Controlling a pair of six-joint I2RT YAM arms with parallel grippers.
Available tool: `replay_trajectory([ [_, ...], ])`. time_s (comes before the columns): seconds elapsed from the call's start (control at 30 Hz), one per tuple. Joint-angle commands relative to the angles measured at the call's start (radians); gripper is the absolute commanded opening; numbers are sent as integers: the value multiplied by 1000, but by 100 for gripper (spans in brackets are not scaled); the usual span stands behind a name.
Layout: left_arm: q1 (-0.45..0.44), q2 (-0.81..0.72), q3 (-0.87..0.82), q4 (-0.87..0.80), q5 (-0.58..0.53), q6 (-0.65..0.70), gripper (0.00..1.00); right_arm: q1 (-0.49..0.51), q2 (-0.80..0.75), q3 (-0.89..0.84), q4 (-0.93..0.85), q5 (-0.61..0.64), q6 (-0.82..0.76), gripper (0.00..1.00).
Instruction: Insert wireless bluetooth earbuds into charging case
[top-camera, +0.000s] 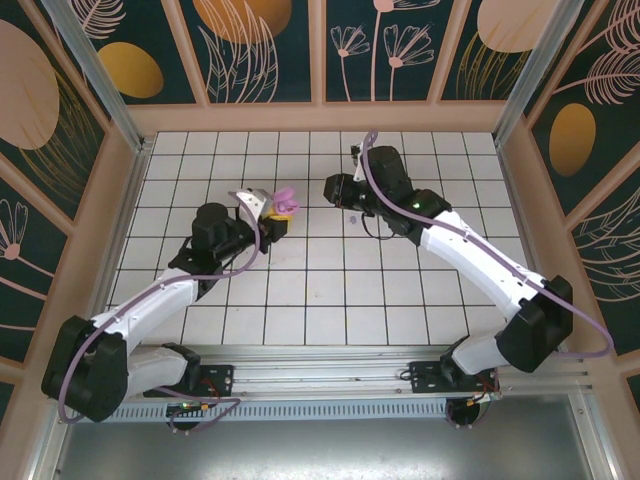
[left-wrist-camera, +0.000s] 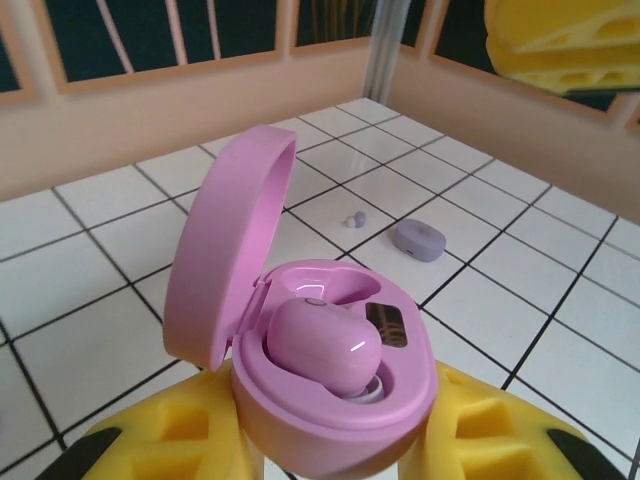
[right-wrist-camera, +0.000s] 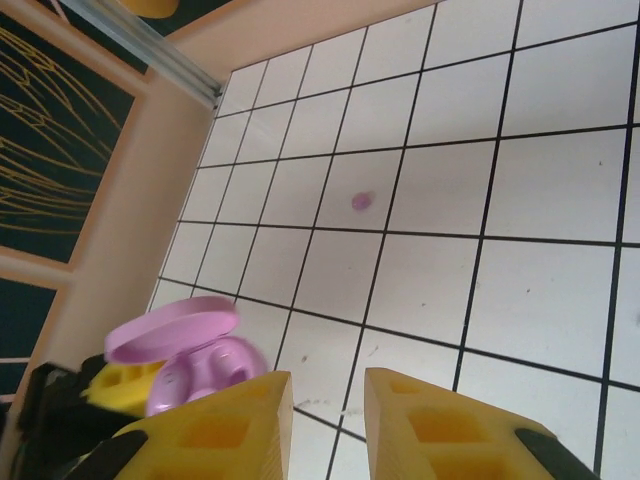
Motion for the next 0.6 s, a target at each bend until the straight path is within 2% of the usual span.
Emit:
replay_trajectory([
  [0.0, 67, -55, -47, -14, 27, -84, 4, -17, 91, 29, 73, -38, 9, 25],
  [0.13, 120, -113, -71, -58, 24, -99, 4, -30, 246, 134, 74, -72, -9, 25],
  [0.3, 132, -171, -80, -150, -23, -81, 3, -20, 461, 314, 65, -110, -9, 24],
  [0.43, 133, -215, -96, -197, -96, -80, 4, 19, 670, 562, -72, -34, 9, 22],
  [0.57, 135, -234, -90, -212, -119, -83, 4, 39, 859, 787, -154, -42, 64, 21],
])
